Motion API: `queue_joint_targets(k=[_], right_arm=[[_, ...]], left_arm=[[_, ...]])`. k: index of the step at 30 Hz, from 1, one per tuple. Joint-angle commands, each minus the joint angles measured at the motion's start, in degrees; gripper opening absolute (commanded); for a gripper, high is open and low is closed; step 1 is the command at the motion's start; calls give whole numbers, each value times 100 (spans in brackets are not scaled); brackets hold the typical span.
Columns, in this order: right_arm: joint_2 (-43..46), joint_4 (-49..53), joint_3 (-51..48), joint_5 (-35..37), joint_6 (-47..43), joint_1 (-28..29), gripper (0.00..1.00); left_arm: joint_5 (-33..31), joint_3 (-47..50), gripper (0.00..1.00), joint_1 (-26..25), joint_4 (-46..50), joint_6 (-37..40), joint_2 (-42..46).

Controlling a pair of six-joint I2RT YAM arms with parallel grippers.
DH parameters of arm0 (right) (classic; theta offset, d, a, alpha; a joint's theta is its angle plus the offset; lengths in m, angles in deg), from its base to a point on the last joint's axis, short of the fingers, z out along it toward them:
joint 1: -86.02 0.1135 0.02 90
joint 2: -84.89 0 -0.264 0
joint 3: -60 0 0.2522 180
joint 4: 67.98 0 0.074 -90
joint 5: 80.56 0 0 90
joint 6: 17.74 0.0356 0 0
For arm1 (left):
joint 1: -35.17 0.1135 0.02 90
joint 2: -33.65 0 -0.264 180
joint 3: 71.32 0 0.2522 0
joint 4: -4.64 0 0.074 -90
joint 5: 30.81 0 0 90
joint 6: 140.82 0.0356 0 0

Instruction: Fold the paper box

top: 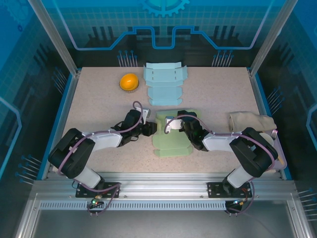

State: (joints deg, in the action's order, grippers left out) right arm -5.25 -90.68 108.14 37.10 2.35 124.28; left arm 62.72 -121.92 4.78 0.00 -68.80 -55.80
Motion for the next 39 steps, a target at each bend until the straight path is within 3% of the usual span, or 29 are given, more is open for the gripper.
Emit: queue_joint_targets(k=[1, 23, 32, 39], right_arm=[[50, 140, -88, -103, 67, 85, 0], [62, 464, -146, -126, 67, 166, 0], [24, 534, -110, -156, 92, 156, 0], [68, 631, -108, -232, 136, 155, 0]], left_arm=[[114, -191, 48, -51, -148, -46, -155], [-270, -792, 57, -210, -333, 287, -801], [192, -587, 58, -225, -708, 667, -853], [-157, -916, 59, -225, -432, 900, -1052]])
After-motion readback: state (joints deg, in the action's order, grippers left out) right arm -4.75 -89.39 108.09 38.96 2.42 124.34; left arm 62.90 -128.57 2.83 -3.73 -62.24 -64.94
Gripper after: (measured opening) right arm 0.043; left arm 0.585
